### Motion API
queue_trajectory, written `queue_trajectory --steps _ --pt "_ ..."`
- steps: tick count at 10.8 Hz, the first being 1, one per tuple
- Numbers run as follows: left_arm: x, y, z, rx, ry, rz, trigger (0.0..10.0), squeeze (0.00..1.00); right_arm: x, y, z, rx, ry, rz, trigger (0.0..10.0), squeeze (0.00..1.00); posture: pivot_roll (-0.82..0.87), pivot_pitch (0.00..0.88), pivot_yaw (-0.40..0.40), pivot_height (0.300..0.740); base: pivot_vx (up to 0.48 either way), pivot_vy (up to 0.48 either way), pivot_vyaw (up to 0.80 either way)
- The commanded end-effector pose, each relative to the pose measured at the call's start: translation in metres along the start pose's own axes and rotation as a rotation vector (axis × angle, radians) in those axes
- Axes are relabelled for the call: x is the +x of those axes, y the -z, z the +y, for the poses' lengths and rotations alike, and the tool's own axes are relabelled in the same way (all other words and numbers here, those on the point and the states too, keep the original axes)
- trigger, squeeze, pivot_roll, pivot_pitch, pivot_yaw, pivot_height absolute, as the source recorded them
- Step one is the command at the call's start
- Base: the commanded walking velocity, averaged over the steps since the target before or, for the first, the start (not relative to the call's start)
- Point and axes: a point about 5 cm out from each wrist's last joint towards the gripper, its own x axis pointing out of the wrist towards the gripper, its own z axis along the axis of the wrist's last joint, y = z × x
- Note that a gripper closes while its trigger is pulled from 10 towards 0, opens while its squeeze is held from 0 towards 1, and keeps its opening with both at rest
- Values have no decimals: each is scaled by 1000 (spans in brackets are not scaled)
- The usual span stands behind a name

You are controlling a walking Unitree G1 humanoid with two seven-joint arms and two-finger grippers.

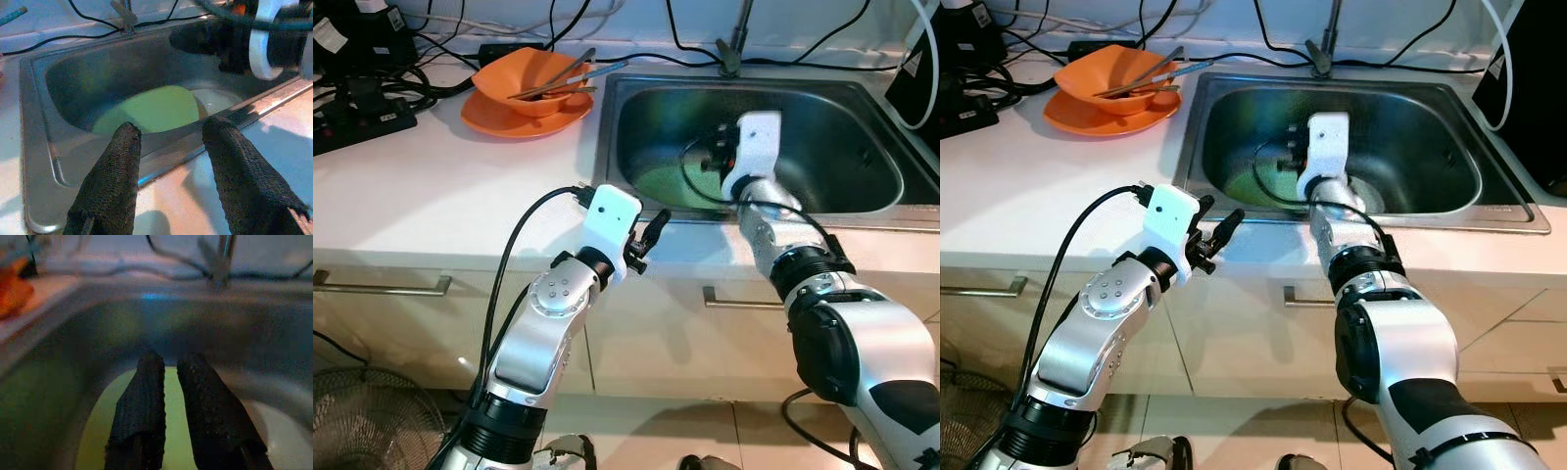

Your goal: Kitchen organization

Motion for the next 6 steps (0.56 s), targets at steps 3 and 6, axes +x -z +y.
queue_trajectory --steps 3,6 --pt "2 -12 25 39 -172 -97 10000 0 -6 -40 16 -25 -102 -312 10000 0 135 82 0 740 0 0 0" --pt "-1 -24 60 84 -374 -190 10000 0 -36 -10 13 37 -36 -343 10000 0 98 94 11 740 0 0 0"
